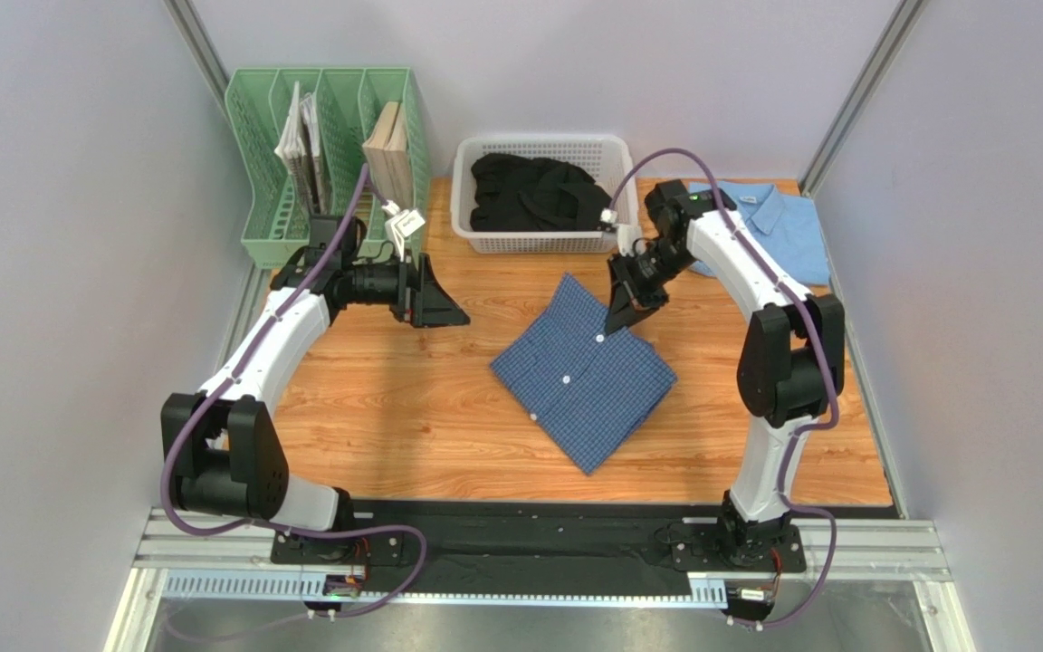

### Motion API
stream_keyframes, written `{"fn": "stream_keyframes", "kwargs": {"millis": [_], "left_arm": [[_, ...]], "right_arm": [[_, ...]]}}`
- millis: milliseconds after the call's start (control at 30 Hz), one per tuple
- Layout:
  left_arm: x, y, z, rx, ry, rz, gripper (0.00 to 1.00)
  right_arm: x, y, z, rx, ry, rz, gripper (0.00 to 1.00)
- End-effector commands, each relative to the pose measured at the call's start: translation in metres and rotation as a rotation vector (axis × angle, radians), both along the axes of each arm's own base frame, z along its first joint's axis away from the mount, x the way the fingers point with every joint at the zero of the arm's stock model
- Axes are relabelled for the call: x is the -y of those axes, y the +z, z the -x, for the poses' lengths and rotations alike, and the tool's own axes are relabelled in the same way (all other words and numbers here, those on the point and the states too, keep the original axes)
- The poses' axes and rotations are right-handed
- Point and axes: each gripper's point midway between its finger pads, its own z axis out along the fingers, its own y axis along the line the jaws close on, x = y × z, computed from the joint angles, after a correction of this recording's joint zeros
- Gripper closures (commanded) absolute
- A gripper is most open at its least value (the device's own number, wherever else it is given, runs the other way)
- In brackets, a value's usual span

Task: Fold and stack the long sleeve shirts
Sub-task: Fold the shirt

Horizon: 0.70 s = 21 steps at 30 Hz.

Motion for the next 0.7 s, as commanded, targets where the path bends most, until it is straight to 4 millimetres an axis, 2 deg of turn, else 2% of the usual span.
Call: {"fn": "stream_keyframes", "kwargs": {"millis": [0, 167, 333, 400, 433, 467, 533, 567, 600, 633, 667], "left_arm": [[-0.001, 0.012, -0.004, 0.063, -0.021, 0.01, 0.01], [-0.001, 0.007, -0.004, 0.059, -0.031, 0.015, 0.01], [-0.004, 0.002, -0.007, 0.05, -0.029, 0.024, 0.01], [-0.006, 0.0, -0.008, 0.043, -0.028, 0.028, 0.01], [-0.007, 0.0, -0.008, 0.041, -0.026, 0.029, 0.01], [-0.008, -0.001, -0.007, 0.038, -0.027, 0.032, 0.01], [-0.011, -0.002, -0.007, 0.038, -0.016, 0.032, 0.01], [-0.012, -0.004, -0.006, 0.033, -0.014, 0.034, 0.01], [-0.015, -0.004, -0.006, 0.033, -0.006, 0.035, 0.01], [-0.017, -0.004, -0.006, 0.033, 0.0, 0.035, 0.01], [-0.018, -0.007, -0.005, 0.024, 0.003, 0.035, 0.01]], "right_arm": [[0.043, 0.043, -0.012, 0.104, -0.059, 0.095, 1.0], [0.084, 0.059, -0.023, 0.213, -0.099, 0.225, 1.0], [0.108, 0.103, -0.05, 0.467, -0.117, 0.386, 1.0], [0.097, 0.107, -0.048, 0.518, -0.059, 0.442, 1.0], [0.1, 0.104, -0.045, 0.533, -0.047, 0.503, 1.0], [0.083, 0.1, -0.04, 0.559, 0.025, 0.522, 1.0], [0.078, 0.089, -0.043, 0.605, 0.076, 0.648, 1.0], [0.058, 0.075, -0.035, 0.61, 0.151, 0.67, 1.0], [0.045, 0.072, -0.038, 0.65, 0.169, 0.68, 1.0], [0.022, 0.069, -0.031, 0.689, 0.229, 0.701, 1.0], [0.008, 0.055, -0.027, 0.683, 0.271, 0.724, 1.0]]}}
